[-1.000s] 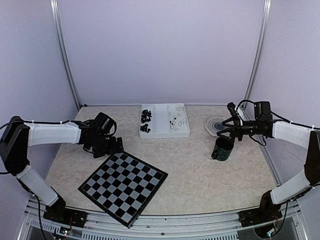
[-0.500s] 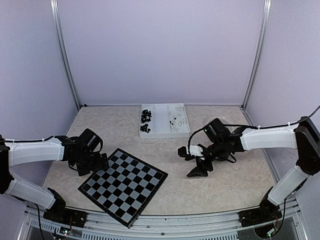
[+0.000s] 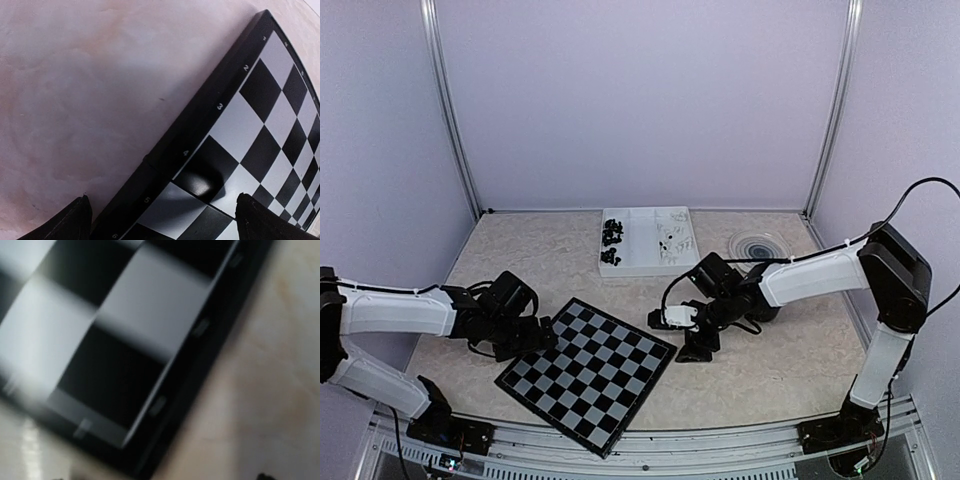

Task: Set up the chess pieces on the board
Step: Move the chessboard to the center of the board.

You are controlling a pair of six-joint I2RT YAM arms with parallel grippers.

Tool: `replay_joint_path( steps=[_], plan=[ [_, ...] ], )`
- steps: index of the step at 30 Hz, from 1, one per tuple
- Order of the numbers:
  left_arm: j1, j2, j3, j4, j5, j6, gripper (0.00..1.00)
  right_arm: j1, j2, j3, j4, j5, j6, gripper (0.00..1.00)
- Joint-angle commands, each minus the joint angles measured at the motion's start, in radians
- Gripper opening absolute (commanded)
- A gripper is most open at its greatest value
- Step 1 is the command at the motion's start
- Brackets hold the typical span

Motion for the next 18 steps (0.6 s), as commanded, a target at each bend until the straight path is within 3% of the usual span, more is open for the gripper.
replay_joint_path(
  steps=[1, 10, 18],
  plan=[
    [-0.094, 0.072, 0.027, 0.136, 0.123, -0.027, 0.99, -0.053, 0.001, 0.017, 0.039, 0.081, 0.063, 0.84],
    [-0.233, 0.257, 0.170, 0.201, 0.140, -0.017, 0.99, -0.202, -0.025, 0.009, 0.065, 0.177, 0.080, 0.83],
    [-0.264, 0.347, 0.265, 0.213, 0.145, 0.007, 0.99, -0.253, -0.066, -0.006, 0.060, 0.198, 0.063, 0.83]
  ],
)
